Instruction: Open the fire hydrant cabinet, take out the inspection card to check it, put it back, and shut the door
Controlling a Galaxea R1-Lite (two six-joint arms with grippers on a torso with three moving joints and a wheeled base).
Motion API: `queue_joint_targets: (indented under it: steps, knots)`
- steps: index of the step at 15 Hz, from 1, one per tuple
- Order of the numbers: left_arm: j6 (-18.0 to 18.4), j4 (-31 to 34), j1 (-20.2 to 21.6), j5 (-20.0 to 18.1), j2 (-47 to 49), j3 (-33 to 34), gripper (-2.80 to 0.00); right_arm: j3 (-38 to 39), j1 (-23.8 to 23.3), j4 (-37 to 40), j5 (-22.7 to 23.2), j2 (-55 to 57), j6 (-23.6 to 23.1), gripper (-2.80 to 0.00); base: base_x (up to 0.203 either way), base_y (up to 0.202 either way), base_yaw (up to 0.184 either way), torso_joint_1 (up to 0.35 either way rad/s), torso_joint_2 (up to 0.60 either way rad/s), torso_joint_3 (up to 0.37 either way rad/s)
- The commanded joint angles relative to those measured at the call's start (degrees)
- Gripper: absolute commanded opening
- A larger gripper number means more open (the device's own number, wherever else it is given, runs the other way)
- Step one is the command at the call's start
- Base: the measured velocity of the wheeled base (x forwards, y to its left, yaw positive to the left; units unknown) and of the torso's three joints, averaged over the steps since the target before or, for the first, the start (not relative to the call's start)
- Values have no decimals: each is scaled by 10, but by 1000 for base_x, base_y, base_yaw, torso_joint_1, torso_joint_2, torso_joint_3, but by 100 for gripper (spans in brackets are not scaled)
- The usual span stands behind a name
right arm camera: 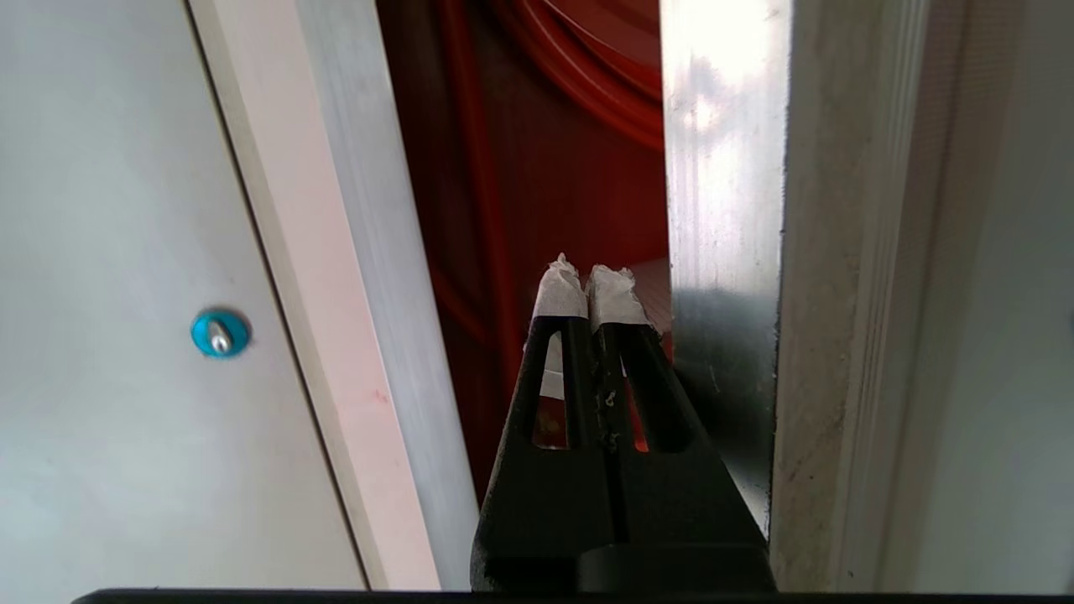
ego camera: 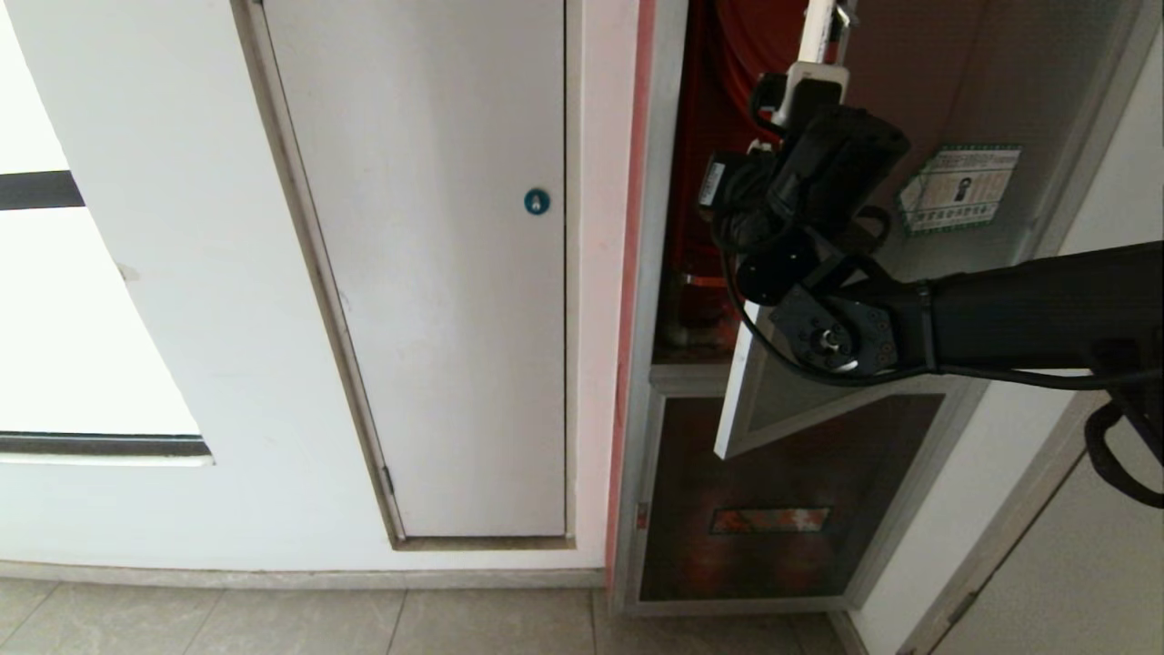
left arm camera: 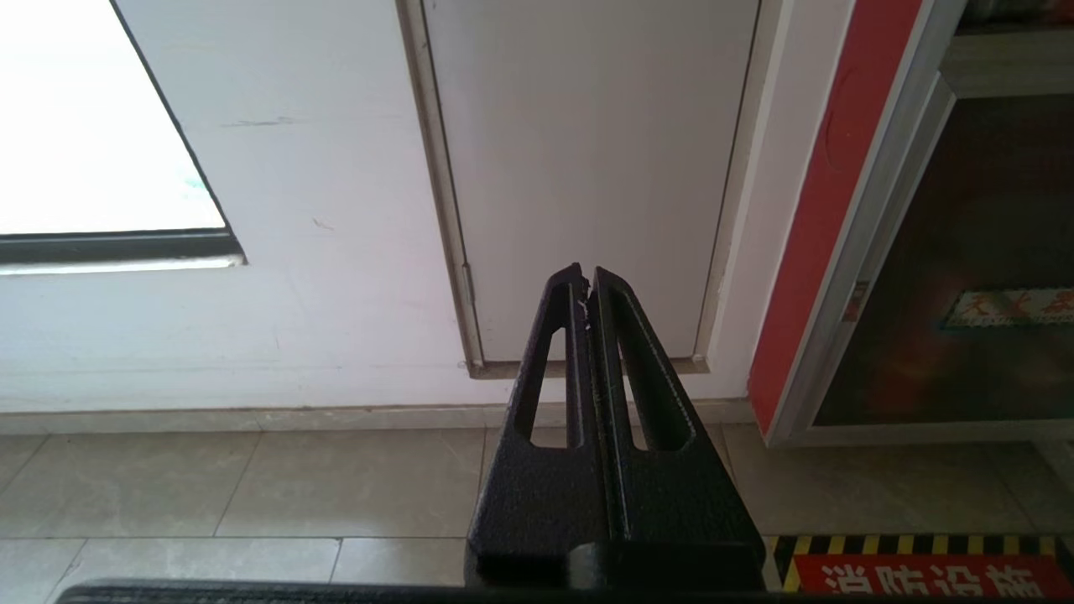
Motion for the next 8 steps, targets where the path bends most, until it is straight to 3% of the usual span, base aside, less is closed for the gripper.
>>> queue_joint_targets:
  steps: [1, 8]
  knots:
    - [0, 0, 0, 0, 0, 1, -280, 22, 0, -2, -4, -28, 0, -280, 0, 0, 0, 0, 0, 0]
    - [0, 0, 0, 0, 0, 1, -280, 143, 4, -5, -30, -127, 7, -280, 0, 0, 0, 0, 0, 0]
